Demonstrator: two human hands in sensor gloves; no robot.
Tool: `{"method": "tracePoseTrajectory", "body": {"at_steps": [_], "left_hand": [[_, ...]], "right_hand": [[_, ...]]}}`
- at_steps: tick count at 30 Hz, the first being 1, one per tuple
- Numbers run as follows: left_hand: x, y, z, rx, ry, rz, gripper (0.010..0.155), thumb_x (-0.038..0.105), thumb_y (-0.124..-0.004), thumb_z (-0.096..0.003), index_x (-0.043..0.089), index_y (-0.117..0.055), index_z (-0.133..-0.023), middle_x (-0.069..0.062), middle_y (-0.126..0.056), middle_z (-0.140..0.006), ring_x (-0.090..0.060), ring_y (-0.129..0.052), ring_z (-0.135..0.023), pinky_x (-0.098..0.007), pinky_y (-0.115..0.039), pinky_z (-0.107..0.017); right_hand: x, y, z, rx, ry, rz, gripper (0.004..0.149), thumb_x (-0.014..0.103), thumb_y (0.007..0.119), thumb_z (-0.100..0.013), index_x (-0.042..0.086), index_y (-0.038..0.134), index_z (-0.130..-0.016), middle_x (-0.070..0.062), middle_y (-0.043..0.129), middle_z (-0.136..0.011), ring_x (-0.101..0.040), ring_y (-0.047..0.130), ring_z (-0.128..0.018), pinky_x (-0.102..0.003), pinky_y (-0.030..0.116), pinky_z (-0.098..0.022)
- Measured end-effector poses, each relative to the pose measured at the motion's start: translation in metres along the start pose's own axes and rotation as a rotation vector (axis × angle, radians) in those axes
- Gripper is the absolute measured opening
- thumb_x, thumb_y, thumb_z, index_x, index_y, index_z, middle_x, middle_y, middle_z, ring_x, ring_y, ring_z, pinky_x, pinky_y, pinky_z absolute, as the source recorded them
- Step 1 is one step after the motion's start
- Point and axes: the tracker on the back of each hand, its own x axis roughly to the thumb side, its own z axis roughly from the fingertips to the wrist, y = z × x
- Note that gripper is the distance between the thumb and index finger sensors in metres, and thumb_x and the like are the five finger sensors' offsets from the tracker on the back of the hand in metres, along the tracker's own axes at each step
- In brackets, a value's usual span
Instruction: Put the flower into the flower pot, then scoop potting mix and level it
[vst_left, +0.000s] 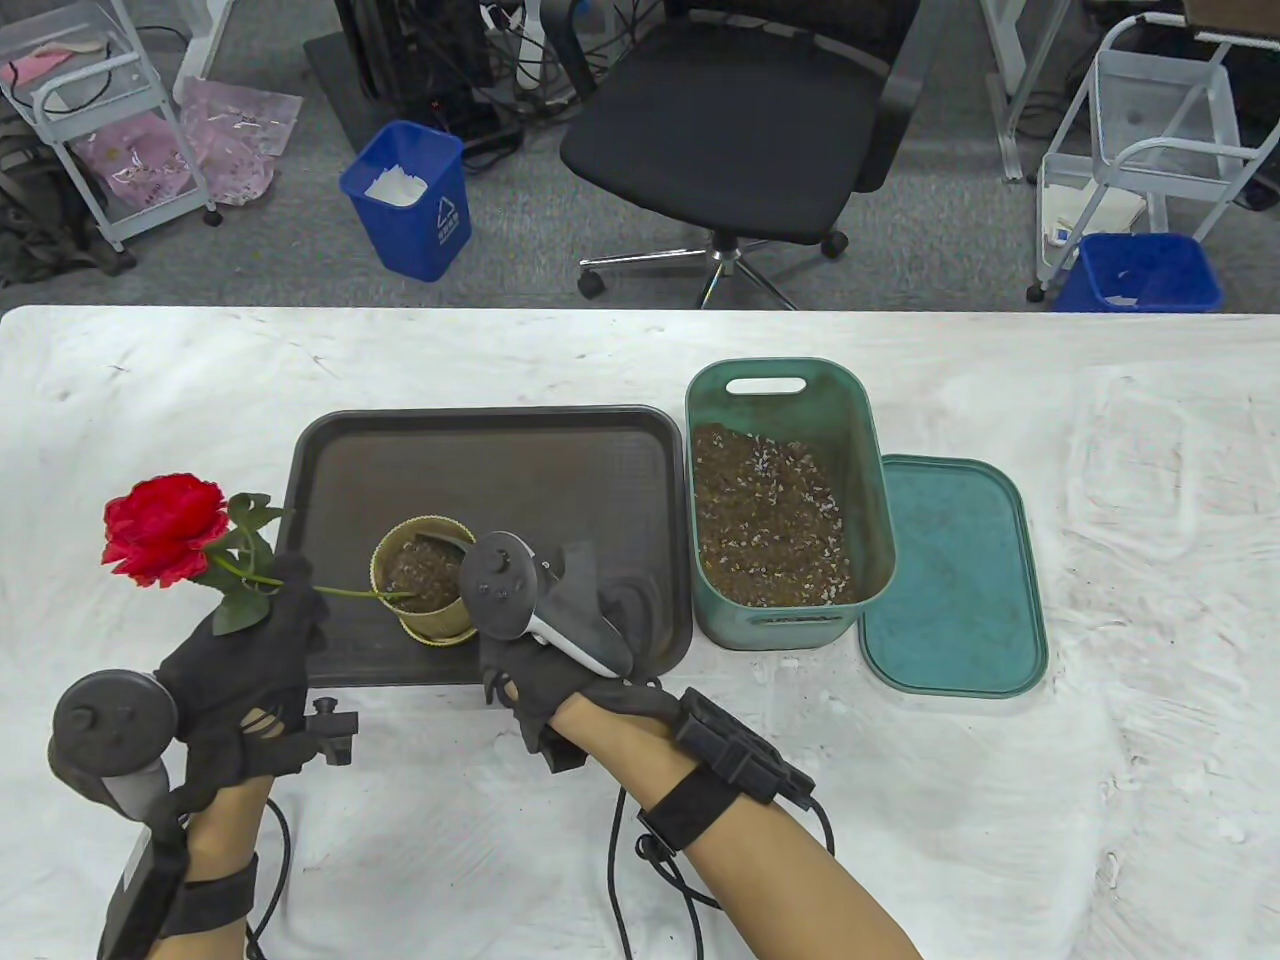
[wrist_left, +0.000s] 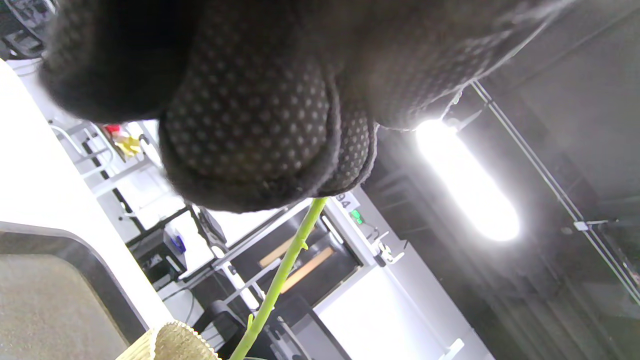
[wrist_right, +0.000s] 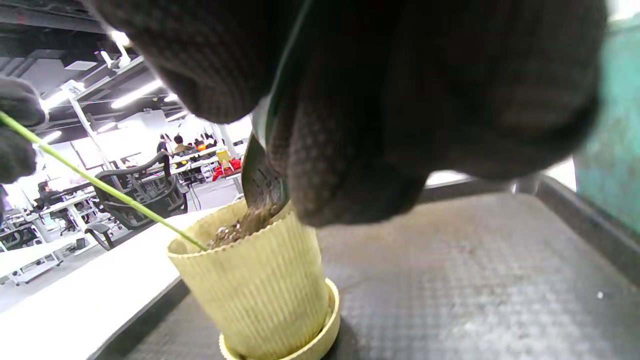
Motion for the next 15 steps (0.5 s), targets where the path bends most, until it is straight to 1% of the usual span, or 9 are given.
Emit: {"method": "tracePoseTrajectory", "body": {"at_steps": [4, 6, 10, 12, 13, 14, 15], "left_hand": [[0.0, 0.0, 0.0, 0.0, 0.001, 0.002, 0.042, 0.045, -0.088, -0.0423, 0.021, -0.095, -0.077, 0.003, -0.107, -0.056, -0.014, -0.113, -0.022, -0.032, -0.096, -0.024], [0.0, 0.0, 0.0, -0.001, 0.0, 0.003, 0.042, 0.045, -0.088, -0.0425, 0.021, -0.095, -0.077, 0.003, -0.107, -0.056, -0.014, -0.114, -0.022, -0.032, -0.096, -0.024], [0.0, 0.0, 0.0, -0.002, -0.003, 0.001, 0.042, 0.045, -0.088, -0.0423, 0.021, -0.095, -0.077, 0.003, -0.107, -0.056, -0.014, -0.114, -0.022, -0.032, -0.096, -0.024], [0.0, 0.0, 0.0, -0.002, -0.005, -0.001, 0.042, 0.045, -0.088, -0.0424, 0.021, -0.095, -0.077, 0.003, -0.107, -0.056, -0.014, -0.114, -0.022, -0.032, -0.096, -0.024], [0.0, -0.001, 0.0, -0.002, -0.006, -0.001, 0.042, 0.045, -0.088, -0.0424, 0.021, -0.095, -0.077, 0.003, -0.107, -0.056, -0.014, -0.113, -0.023, -0.032, -0.096, -0.024], [0.0, 0.0, 0.0, -0.002, -0.006, -0.002, 0.042, 0.045, -0.088, -0.0425, 0.021, -0.095, -0.076, 0.003, -0.107, -0.056, -0.014, -0.114, -0.022, -0.032, -0.096, -0.024], [0.0, 0.0, 0.0, -0.001, -0.006, -0.004, 0.042, 0.045, -0.088, -0.0424, 0.021, -0.095, -0.076, 0.003, -0.107, -0.056, -0.014, -0.114, -0.022, -0.032, -0.096, -0.024]], "right_hand": [[-0.009, -0.013, 0.004, -0.039, 0.01, -0.012, 0.054, 0.03, 0.083, -0.039, 0.005, 0.077, -0.086, -0.015, 0.1, -0.061, -0.028, 0.108, -0.026, -0.038, 0.096, -0.011], [-0.018, -0.026, 0.007, -0.06, 0.03, -0.047, 0.054, 0.03, 0.083, -0.039, 0.005, 0.077, -0.086, -0.015, 0.1, -0.061, -0.028, 0.108, -0.025, -0.038, 0.096, -0.011], [-0.046, -0.063, 0.011, -0.135, 0.105, -0.1, 0.054, 0.031, 0.083, -0.04, 0.005, 0.077, -0.086, -0.015, 0.101, -0.06, -0.028, 0.108, -0.025, -0.038, 0.096, -0.011], [-0.064, -0.085, 0.013, -0.189, 0.161, -0.109, 0.054, 0.03, 0.083, -0.04, 0.005, 0.077, -0.086, -0.015, 0.101, -0.06, -0.028, 0.108, -0.025, -0.038, 0.096, -0.011], [-0.07, -0.092, 0.013, -0.206, 0.181, -0.111, 0.054, 0.03, 0.083, -0.04, 0.005, 0.077, -0.086, -0.015, 0.1, -0.06, -0.028, 0.108, -0.025, -0.038, 0.096, -0.011], [-0.083, -0.104, 0.014, -0.234, 0.225, -0.116, 0.054, 0.031, 0.082, -0.04, 0.005, 0.077, -0.086, -0.015, 0.101, -0.06, -0.028, 0.108, -0.025, -0.038, 0.096, -0.011], [-0.09, -0.11, 0.014, -0.246, 0.251, -0.118, 0.054, 0.03, 0.082, -0.04, 0.004, 0.077, -0.086, -0.015, 0.1, -0.06, -0.028, 0.108, -0.025, -0.038, 0.095, -0.011]]}}
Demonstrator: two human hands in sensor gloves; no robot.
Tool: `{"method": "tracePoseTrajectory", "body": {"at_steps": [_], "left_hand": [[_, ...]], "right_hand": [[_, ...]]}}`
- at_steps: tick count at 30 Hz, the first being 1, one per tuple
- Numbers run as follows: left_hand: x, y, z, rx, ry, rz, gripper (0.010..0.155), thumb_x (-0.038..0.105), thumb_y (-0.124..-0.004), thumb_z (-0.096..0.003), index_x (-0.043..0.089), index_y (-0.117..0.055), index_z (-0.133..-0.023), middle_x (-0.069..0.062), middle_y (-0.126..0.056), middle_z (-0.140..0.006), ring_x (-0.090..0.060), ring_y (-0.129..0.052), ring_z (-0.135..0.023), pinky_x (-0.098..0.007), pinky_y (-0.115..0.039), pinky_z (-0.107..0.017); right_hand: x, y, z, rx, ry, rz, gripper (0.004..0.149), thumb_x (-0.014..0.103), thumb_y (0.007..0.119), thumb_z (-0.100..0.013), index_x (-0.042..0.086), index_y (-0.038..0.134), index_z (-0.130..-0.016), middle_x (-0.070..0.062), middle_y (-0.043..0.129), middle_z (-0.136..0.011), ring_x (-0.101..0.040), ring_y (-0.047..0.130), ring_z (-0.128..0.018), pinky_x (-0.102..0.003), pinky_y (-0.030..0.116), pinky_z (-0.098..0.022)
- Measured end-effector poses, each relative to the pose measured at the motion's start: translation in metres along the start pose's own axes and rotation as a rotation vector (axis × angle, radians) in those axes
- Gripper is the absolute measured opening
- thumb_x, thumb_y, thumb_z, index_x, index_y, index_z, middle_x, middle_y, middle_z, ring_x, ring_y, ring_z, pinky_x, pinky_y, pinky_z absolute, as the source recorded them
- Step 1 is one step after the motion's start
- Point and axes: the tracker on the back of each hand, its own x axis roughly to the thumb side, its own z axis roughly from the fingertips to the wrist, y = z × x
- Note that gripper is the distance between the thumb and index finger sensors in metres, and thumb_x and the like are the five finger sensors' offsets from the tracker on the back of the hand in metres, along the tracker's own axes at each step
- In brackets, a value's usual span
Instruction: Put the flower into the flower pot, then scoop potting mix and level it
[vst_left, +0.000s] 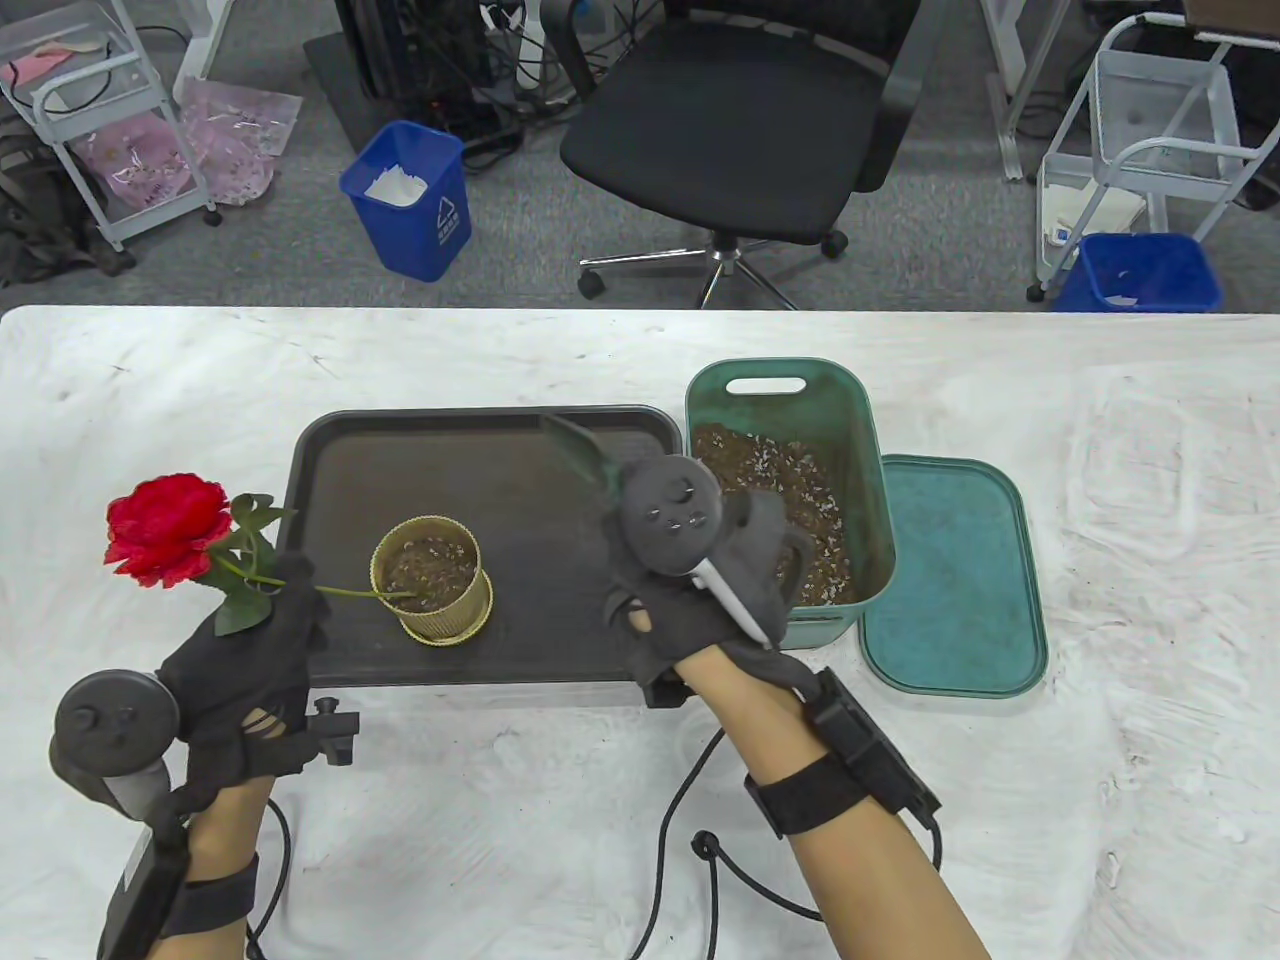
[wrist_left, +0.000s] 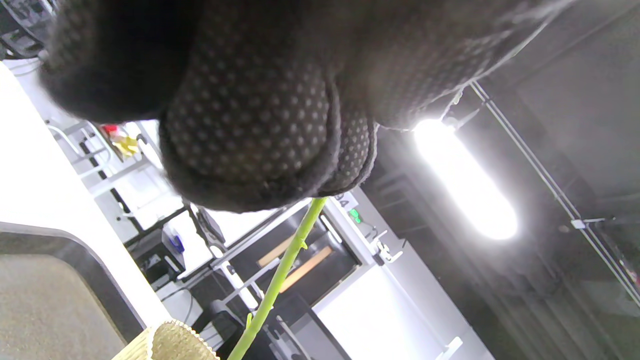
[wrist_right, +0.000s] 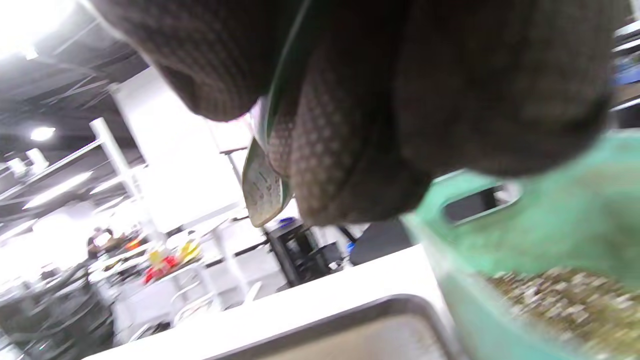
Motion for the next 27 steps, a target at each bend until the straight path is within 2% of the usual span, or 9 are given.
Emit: {"method": "tracePoseTrajectory", "body": {"at_steps": [3, 7, 11, 15, 20, 27], "left_hand": [[0.0, 0.0, 0.0, 0.001, 0.0, -0.002, 0.042, 0.045, -0.088, -0.0424, 0.021, -0.095, -0.076, 0.003, -0.107, -0.056, -0.014, -0.114, -0.022, -0.032, -0.096, -0.024], [0.0, 0.0, 0.0, 0.002, -0.001, -0.004, 0.042, 0.045, -0.088, -0.0423, 0.021, -0.095, -0.076, 0.003, -0.107, -0.056, -0.014, -0.113, -0.022, -0.032, -0.096, -0.024], [0.0, 0.0, 0.0, 0.001, 0.001, -0.002, 0.042, 0.044, -0.089, -0.0423, 0.021, -0.095, -0.076, 0.003, -0.107, -0.056, -0.014, -0.114, -0.022, -0.032, -0.096, -0.024], [-0.001, 0.0, 0.0, 0.003, 0.001, -0.007, 0.042, 0.045, -0.088, -0.0423, 0.021, -0.095, -0.076, 0.003, -0.107, -0.056, -0.014, -0.114, -0.022, -0.032, -0.096, -0.024], [-0.002, 0.001, -0.001, 0.004, 0.004, -0.008, 0.042, 0.044, -0.088, -0.0424, 0.021, -0.095, -0.076, 0.003, -0.107, -0.056, -0.014, -0.114, -0.022, -0.032, -0.096, -0.024], [-0.002, 0.001, 0.0, 0.008, 0.017, 0.004, 0.042, 0.045, -0.088, -0.0424, 0.021, -0.095, -0.077, 0.003, -0.107, -0.056, -0.014, -0.114, -0.022, -0.032, -0.096, -0.024]], "right_hand": [[-0.03, -0.021, -0.014, -0.049, 0.131, 0.004, 0.053, 0.031, 0.082, -0.04, 0.004, 0.077, -0.086, -0.015, 0.101, -0.06, -0.028, 0.108, -0.024, -0.038, 0.095, -0.01], [-0.065, -0.026, -0.031, -0.04, 0.278, 0.095, 0.053, 0.031, 0.083, -0.04, 0.003, 0.078, -0.085, -0.016, 0.102, -0.057, -0.027, 0.108, -0.02, -0.037, 0.095, -0.007], [-0.096, -0.012, -0.05, 0.121, 0.44, 0.228, 0.052, 0.032, 0.082, -0.041, 0.002, 0.081, -0.083, -0.016, 0.103, -0.053, -0.026, 0.107, -0.016, -0.035, 0.094, -0.004], [-0.113, 0.007, -0.06, 0.295, 0.554, 0.467, 0.051, 0.034, 0.082, -0.042, 0.005, 0.082, -0.083, -0.014, 0.103, -0.052, -0.024, 0.105, -0.014, -0.035, 0.091, -0.004], [-0.118, 0.028, -0.062, 0.423, 0.587, 0.616, 0.05, 0.035, 0.083, -0.042, 0.006, 0.084, -0.082, -0.013, 0.104, -0.048, -0.023, 0.103, -0.011, -0.034, 0.089, -0.001], [-0.119, 0.033, -0.062, 0.485, 0.581, 0.492, 0.049, 0.036, 0.081, -0.042, 0.007, 0.085, -0.082, -0.011, 0.104, -0.046, -0.021, 0.101, -0.009, -0.033, 0.088, 0.0]]}}
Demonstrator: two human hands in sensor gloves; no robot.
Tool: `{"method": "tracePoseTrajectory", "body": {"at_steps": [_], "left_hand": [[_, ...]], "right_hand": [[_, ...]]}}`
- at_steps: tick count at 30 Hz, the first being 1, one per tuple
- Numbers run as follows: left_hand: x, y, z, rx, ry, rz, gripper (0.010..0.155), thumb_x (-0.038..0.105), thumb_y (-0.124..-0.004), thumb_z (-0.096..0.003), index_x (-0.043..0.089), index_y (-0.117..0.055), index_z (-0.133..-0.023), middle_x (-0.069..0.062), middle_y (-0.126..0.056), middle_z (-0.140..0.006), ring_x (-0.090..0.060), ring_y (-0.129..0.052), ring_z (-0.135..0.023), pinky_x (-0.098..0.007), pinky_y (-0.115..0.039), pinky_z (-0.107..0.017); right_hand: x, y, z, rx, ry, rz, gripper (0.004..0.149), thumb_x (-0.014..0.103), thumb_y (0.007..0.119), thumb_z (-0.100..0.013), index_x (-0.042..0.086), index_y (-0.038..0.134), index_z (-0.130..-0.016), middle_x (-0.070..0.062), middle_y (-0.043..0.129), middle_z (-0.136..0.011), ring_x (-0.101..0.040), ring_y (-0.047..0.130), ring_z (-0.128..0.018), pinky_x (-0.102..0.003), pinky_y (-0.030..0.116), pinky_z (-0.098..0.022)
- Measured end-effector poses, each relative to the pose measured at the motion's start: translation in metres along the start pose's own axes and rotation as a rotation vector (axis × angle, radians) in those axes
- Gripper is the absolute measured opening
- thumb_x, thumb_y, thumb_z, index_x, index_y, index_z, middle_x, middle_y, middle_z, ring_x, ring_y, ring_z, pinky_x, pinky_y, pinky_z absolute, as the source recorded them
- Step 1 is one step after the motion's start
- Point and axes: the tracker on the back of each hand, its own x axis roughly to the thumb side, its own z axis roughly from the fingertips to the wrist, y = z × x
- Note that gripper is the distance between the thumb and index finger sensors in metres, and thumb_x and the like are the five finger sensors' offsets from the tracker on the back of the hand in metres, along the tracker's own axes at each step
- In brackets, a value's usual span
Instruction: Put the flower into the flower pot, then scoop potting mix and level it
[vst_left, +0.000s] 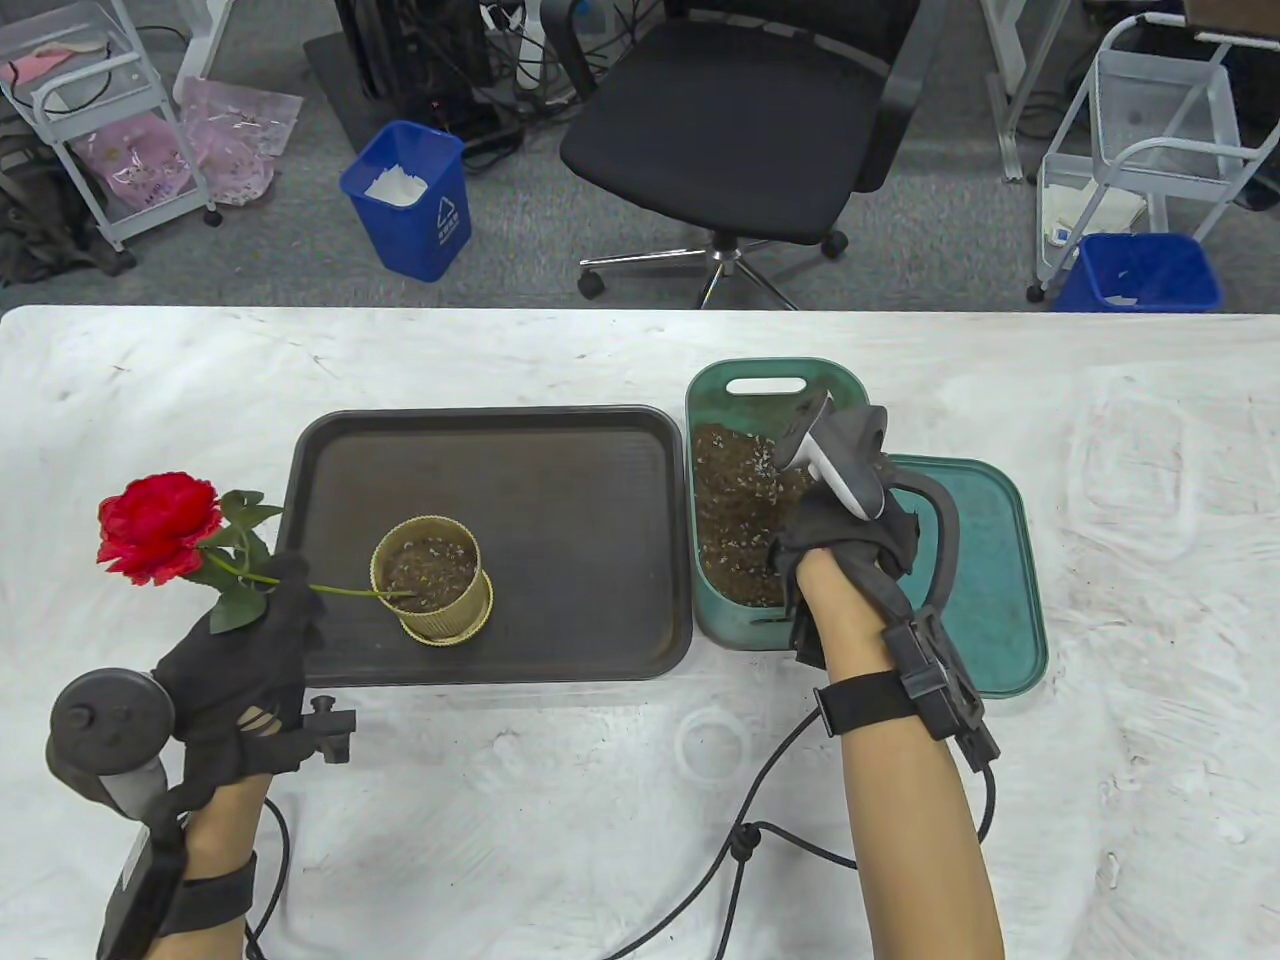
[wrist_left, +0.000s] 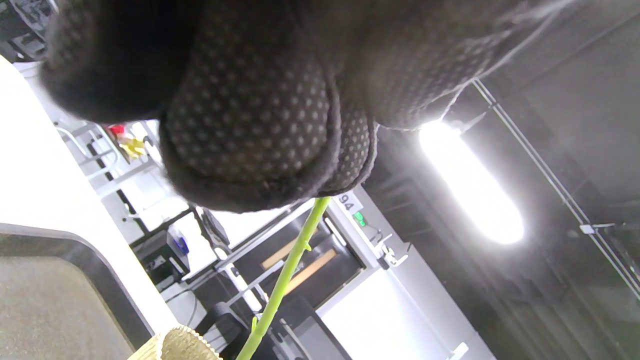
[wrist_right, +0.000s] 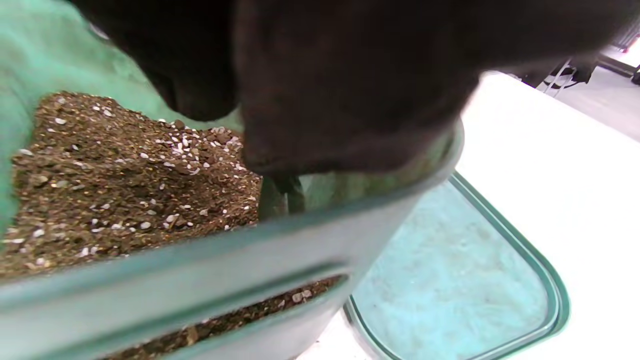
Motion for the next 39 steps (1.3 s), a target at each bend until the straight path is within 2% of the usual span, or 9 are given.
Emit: {"method": "tracePoseTrajectory", "body": {"at_steps": [3, 16, 27, 39], "left_hand": [[0.0, 0.0, -0.001, -0.004, -0.006, -0.002, 0.042, 0.044, -0.089, -0.0423, 0.021, -0.095, -0.076, 0.003, -0.107, -0.056, -0.014, -0.114, -0.022, -0.032, -0.096, -0.024], [-0.003, 0.001, -0.002, -0.002, 0.001, -0.001, 0.042, 0.045, -0.089, -0.0423, 0.021, -0.095, -0.076, 0.003, -0.107, -0.056, -0.014, -0.114, -0.022, -0.032, -0.096, -0.024], [-0.003, 0.001, -0.002, 0.002, 0.004, -0.009, 0.042, 0.045, -0.088, -0.0423, 0.021, -0.095, -0.076, 0.003, -0.107, -0.056, -0.014, -0.114, -0.022, -0.032, -0.096, -0.024], [-0.003, 0.0, -0.002, -0.006, -0.002, -0.004, 0.042, 0.045, -0.088, -0.0423, 0.021, -0.095, -0.076, 0.003, -0.107, -0.056, -0.014, -0.114, -0.022, -0.032, -0.096, -0.024]], "right_hand": [[-0.001, 0.0, 0.0, 0.113, -0.078, -0.155, 0.049, 0.035, 0.08, -0.043, 0.006, 0.085, -0.082, -0.012, 0.103, -0.046, -0.021, 0.101, -0.009, -0.033, 0.088, 0.0], [-0.014, 0.018, -0.023, 0.316, -0.153, -0.655, 0.053, 0.034, 0.077, -0.043, 0.001, 0.078, -0.085, -0.014, 0.101, -0.052, -0.022, 0.104, -0.014, -0.032, 0.091, -0.003], [-0.018, 0.019, -0.03, 0.333, -0.179, -0.887, 0.056, 0.031, 0.077, -0.042, -0.001, 0.073, -0.088, -0.015, 0.099, -0.059, -0.024, 0.107, -0.021, -0.033, 0.095, -0.007], [-0.042, 0.025, -0.017, 0.3, -0.161, -1.122, 0.055, 0.03, 0.076, -0.042, -0.001, 0.073, -0.088, -0.016, 0.099, -0.058, -0.024, 0.108, -0.021, -0.032, 0.096, -0.006]]}}
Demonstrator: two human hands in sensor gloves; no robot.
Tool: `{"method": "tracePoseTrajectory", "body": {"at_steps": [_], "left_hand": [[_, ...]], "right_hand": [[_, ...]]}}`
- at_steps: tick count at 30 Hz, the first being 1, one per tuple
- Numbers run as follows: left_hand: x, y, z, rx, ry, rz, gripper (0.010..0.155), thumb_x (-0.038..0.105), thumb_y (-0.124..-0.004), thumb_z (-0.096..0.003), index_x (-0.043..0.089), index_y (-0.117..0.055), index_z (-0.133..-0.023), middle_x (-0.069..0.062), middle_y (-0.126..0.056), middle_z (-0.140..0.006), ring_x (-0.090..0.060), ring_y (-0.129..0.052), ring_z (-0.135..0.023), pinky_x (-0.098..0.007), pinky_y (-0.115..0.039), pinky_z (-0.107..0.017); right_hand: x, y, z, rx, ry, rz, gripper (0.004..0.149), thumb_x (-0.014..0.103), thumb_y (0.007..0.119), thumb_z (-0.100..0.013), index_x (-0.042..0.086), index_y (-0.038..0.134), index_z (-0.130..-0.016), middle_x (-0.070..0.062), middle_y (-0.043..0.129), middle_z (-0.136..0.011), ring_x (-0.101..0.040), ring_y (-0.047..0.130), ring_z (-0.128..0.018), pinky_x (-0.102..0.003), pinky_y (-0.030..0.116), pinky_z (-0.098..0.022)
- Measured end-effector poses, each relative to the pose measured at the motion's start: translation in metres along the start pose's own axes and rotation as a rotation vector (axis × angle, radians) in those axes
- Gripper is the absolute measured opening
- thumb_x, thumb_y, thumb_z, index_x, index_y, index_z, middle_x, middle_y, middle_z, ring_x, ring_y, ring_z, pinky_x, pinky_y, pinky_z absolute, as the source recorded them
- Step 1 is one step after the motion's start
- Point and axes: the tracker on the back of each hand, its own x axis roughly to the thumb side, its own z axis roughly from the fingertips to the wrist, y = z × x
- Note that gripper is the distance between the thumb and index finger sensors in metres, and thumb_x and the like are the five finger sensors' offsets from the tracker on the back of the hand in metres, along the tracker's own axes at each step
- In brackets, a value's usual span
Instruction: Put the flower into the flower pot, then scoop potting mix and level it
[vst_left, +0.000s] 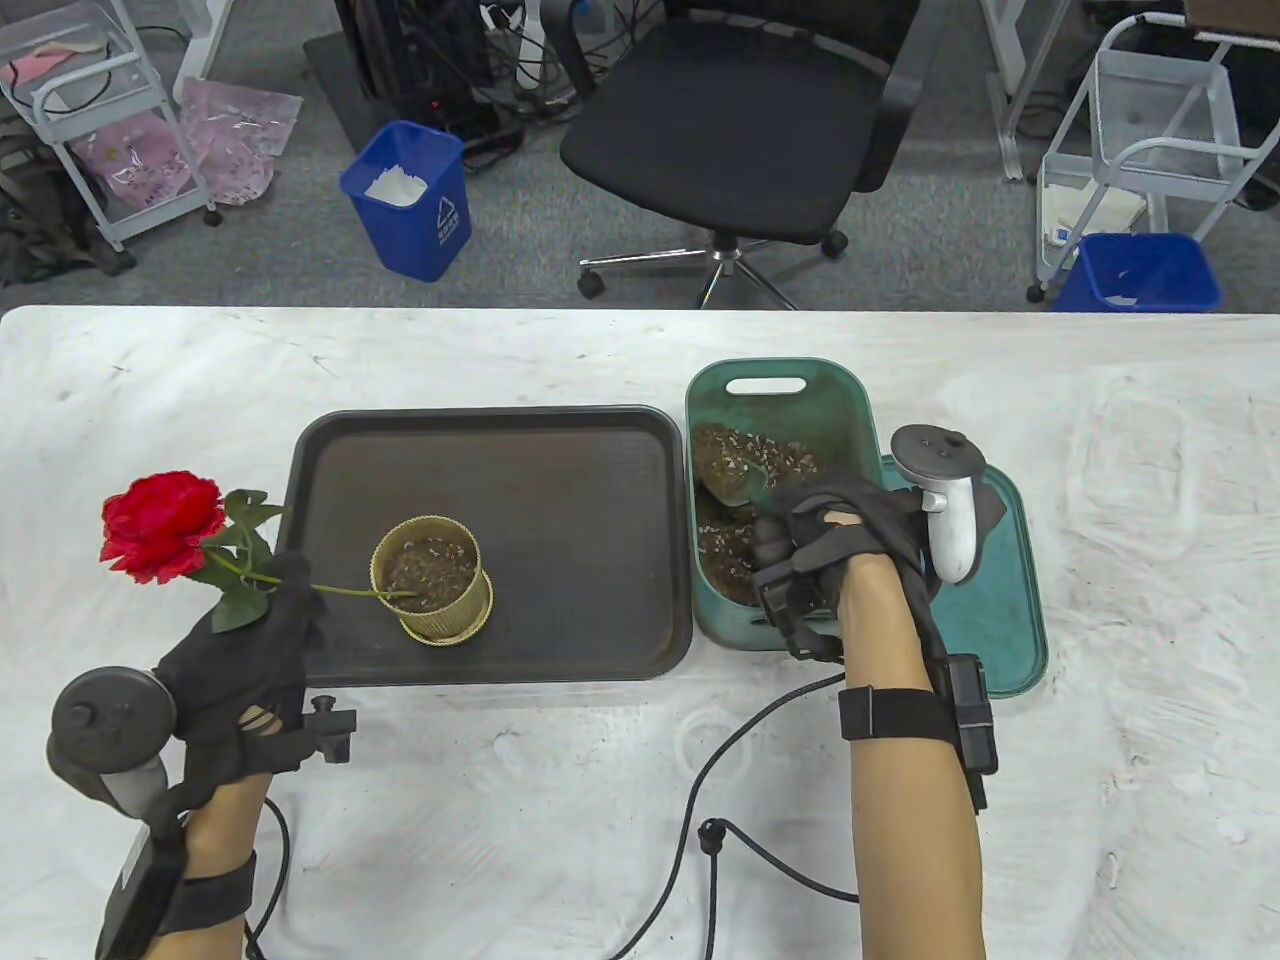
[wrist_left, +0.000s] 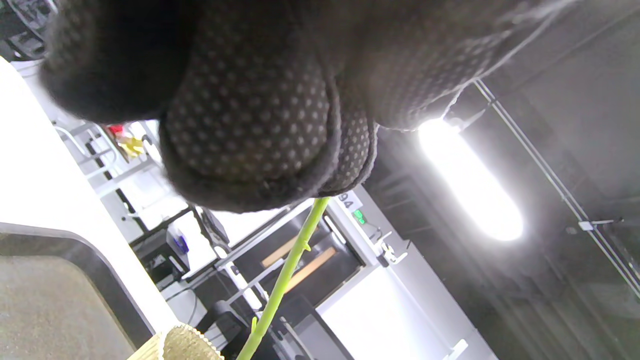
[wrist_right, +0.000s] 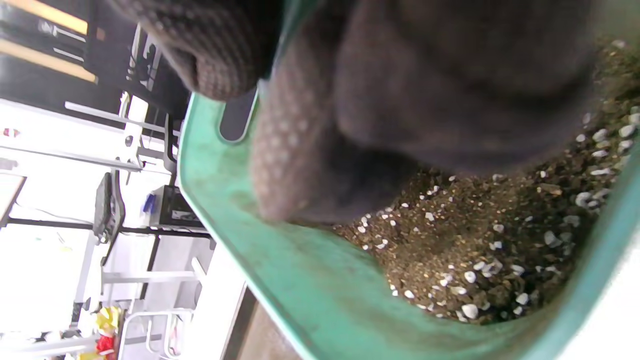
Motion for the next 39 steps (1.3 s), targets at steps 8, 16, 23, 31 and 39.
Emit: {"method": "tracePoseTrajectory", "body": {"at_steps": [8, 16, 23, 31, 39], "left_hand": [[0.0, -0.001, 0.001, -0.001, 0.006, 0.005, 0.042, 0.045, -0.088, -0.0423, 0.021, -0.095, -0.077, 0.003, -0.107, -0.056, -0.014, -0.114, -0.022, -0.032, -0.096, -0.024], [-0.001, -0.001, 0.0, 0.001, 0.009, 0.002, 0.042, 0.045, -0.088, -0.0423, 0.021, -0.095, -0.076, 0.003, -0.107, -0.056, -0.014, -0.114, -0.022, -0.032, -0.096, -0.024], [-0.001, 0.0, 0.0, 0.004, 0.012, 0.0, 0.042, 0.045, -0.088, -0.0423, 0.021, -0.095, -0.076, 0.003, -0.107, -0.056, -0.014, -0.114, -0.022, -0.032, -0.096, -0.024], [-0.002, 0.0, 0.0, 0.005, 0.018, 0.006, 0.042, 0.045, -0.088, -0.0422, 0.021, -0.095, -0.076, 0.003, -0.107, -0.056, -0.014, -0.114, -0.022, -0.032, -0.096, -0.024], [-0.001, 0.0, 0.0, 0.003, 0.015, 0.005, 0.042, 0.045, -0.088, -0.0424, 0.021, -0.095, -0.076, 0.003, -0.107, -0.056, -0.014, -0.114, -0.022, -0.032, -0.096, -0.024]], "right_hand": [[-0.007, -0.021, 0.023, -0.049, -0.081, -0.113, 0.055, 0.03, 0.076, -0.042, -0.001, 0.073, -0.087, -0.016, 0.099, -0.058, -0.024, 0.108, -0.02, -0.033, 0.096, -0.006], [-0.003, -0.015, 0.036, -0.011, -0.166, -0.143, 0.055, 0.031, 0.076, -0.042, -0.001, 0.073, -0.087, -0.015, 0.1, -0.057, -0.024, 0.108, -0.02, -0.033, 0.096, -0.006], [0.012, 0.039, 0.048, 0.154, -0.255, -0.093, 0.055, 0.031, 0.076, -0.043, -0.001, 0.073, -0.087, -0.015, 0.1, -0.057, -0.023, 0.108, -0.02, -0.032, 0.096, -0.005], [0.024, 0.135, 0.057, 0.374, -0.3, 0.013, 0.055, 0.032, 0.076, -0.043, -0.001, 0.073, -0.087, -0.016, 0.1, -0.057, -0.024, 0.108, -0.02, -0.032, 0.097, -0.006], [0.024, 0.2, 0.052, 0.4, -0.274, 0.177, 0.055, 0.032, 0.076, -0.043, -0.001, 0.074, -0.087, -0.016, 0.1, -0.057, -0.024, 0.108, -0.02, -0.033, 0.097, -0.005]]}}
